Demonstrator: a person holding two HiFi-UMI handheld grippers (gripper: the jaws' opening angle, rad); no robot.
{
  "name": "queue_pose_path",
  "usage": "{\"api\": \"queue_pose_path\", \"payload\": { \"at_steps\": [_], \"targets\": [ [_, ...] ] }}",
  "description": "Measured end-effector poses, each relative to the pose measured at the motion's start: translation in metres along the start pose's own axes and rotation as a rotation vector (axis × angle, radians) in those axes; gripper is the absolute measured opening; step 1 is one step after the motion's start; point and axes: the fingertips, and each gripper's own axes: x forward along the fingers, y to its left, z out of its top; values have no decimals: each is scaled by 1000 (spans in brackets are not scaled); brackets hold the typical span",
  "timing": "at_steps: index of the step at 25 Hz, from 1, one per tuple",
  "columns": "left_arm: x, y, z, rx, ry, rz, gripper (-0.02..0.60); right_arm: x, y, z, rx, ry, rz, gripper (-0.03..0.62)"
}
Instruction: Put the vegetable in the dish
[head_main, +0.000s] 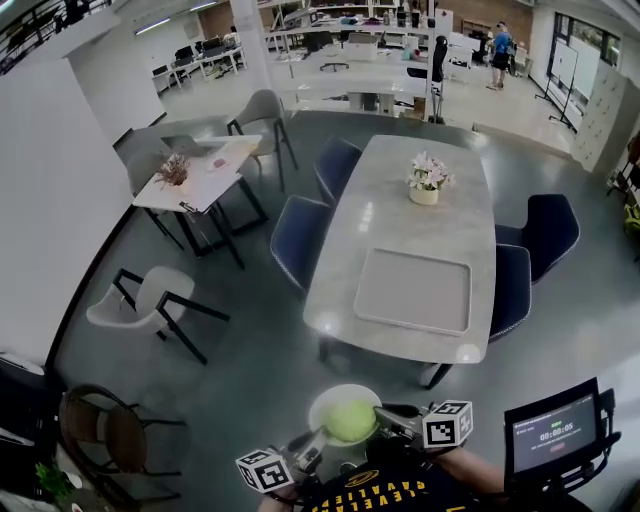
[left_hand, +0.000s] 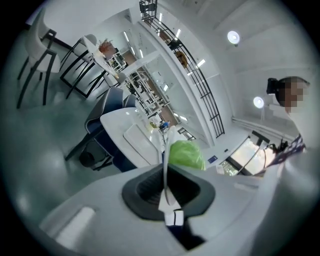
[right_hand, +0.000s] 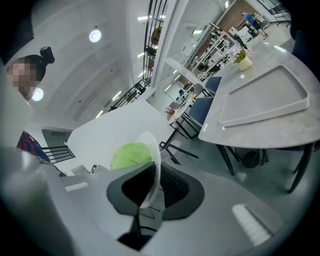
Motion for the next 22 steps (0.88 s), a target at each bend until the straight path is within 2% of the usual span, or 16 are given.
{"api": "queue_pose_path", "payload": {
  "at_steps": [4,8,13,18,22],
  "targets": [
    [47,-2,30,24,17,2,11,-7,-27,44,0,-39,-5,41],
    [94,-6,44,38,59,-24,11,-25,-56,78,36,-99,-30,43],
    [137,-3,48,50,121,-52,14,-40,-88,97,72,-144,-70,43],
    [180,20,66,59,183,-75,12,-37,-126,115,101,-175,-107,41],
    [205,27,83,73,264,-105,11,-37,-138,132,126,-205,-156,41]
  ]
}}
